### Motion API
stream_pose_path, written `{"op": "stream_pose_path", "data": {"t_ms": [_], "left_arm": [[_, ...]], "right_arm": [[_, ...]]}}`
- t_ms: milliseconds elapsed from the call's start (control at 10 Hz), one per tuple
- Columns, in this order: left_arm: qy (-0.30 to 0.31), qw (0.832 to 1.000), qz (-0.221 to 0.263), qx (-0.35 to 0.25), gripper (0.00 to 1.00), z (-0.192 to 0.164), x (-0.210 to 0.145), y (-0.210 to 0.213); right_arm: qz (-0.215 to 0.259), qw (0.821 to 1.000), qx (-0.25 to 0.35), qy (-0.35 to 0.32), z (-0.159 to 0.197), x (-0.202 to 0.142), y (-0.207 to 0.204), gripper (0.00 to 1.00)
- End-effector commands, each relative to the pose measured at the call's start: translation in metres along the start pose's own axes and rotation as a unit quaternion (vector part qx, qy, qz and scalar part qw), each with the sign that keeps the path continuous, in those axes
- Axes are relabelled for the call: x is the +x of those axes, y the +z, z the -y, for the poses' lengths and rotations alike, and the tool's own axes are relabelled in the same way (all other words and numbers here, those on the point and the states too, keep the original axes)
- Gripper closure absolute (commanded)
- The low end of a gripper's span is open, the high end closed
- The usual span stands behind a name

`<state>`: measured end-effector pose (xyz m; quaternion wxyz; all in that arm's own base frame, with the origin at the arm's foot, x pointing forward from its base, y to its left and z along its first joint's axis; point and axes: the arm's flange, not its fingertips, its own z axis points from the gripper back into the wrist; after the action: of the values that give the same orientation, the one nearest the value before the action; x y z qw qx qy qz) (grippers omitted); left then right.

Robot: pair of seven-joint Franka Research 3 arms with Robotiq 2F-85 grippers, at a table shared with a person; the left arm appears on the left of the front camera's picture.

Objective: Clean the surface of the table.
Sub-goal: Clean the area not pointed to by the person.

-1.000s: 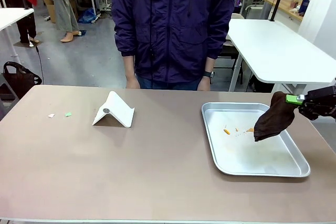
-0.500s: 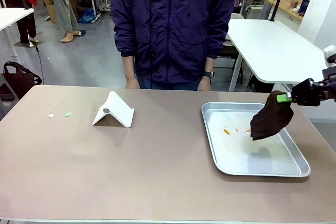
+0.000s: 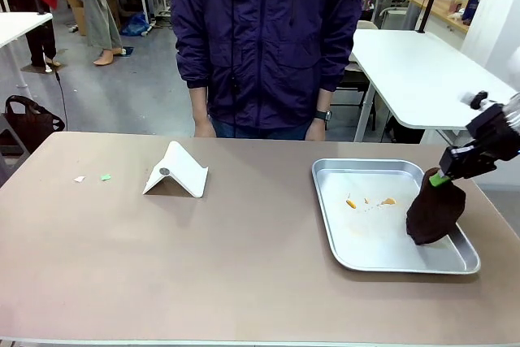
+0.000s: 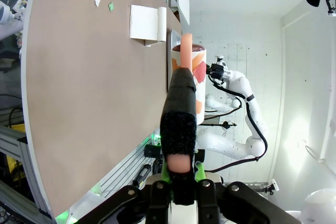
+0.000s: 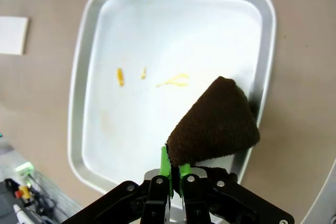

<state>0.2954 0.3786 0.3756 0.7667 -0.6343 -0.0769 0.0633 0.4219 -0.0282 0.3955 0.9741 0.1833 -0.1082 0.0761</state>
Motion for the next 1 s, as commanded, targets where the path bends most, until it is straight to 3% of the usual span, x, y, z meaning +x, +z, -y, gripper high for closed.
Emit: {"op": "stream_pose_path", "data": {"t_ms": [0,300,900], "left_arm": [[0.004,1.000,0.004,-0.002,0.82,0.005,-0.002,-0.001],[0.004,1.000,0.004,-0.002,0.82,0.005,-0.002,-0.001],[0.004,1.000,0.004,-0.002,0.82,0.005,-0.002,-0.001]], "right_arm": [[0.011,1.000,-0.014,0.011,0.012,0.027,-0.026,0.93],[0.052,0.998,0.038,0.018,0.016,0.052,-0.087,0.93],[0.038,0.984,0.166,0.058,-0.038,0.068,-0.148,0.93]]}}
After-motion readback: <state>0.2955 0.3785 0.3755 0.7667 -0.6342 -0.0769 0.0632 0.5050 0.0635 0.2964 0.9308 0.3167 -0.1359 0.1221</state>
